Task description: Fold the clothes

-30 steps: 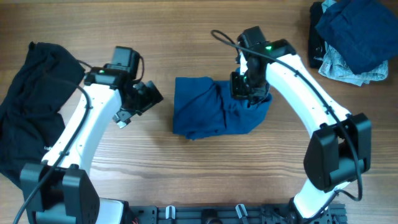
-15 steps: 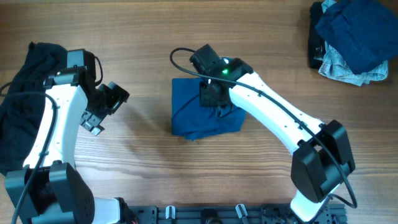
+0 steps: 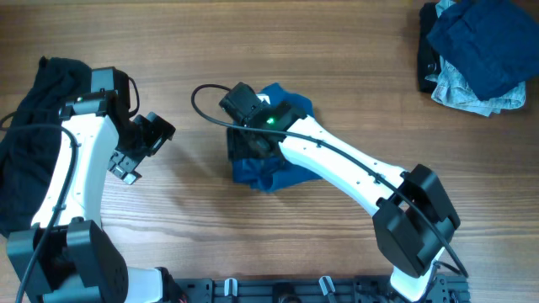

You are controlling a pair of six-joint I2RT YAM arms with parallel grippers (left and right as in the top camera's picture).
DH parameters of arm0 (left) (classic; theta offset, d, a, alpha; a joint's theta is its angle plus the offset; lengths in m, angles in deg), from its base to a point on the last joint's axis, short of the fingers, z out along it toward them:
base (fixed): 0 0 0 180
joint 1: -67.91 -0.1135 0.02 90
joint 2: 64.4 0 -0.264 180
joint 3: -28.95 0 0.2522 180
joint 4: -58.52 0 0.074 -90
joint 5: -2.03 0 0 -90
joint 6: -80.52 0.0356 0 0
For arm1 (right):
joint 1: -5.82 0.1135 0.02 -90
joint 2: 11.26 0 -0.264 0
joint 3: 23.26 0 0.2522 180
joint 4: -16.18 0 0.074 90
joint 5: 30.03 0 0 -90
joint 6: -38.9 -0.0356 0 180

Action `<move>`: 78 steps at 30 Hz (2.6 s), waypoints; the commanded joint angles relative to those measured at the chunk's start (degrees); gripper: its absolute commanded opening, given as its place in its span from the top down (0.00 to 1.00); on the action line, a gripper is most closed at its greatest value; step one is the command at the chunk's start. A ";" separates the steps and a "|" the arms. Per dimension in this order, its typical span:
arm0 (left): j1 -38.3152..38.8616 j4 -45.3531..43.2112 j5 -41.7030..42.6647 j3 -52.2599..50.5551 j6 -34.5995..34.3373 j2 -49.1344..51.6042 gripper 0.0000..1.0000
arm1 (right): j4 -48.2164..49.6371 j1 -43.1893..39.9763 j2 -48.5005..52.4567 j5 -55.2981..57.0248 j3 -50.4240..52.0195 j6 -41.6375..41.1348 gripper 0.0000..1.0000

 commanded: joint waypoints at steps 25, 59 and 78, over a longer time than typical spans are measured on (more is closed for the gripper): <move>-0.26 1.51 -0.35 0.26 -0.31 -0.15 0.00 | -1.14 -16.37 17.70 -35.74 -17.94 20.02 0.96; -0.26 1.99 -0.35 0.26 -0.31 -0.15 0.00 | 3.69 -18.21 -15.43 -40.83 10.82 9.92 0.78; -0.26 2.34 -0.35 0.26 -0.31 -0.15 0.00 | 32.15 -21.51 5.40 -52.33 9.16 9.22 0.84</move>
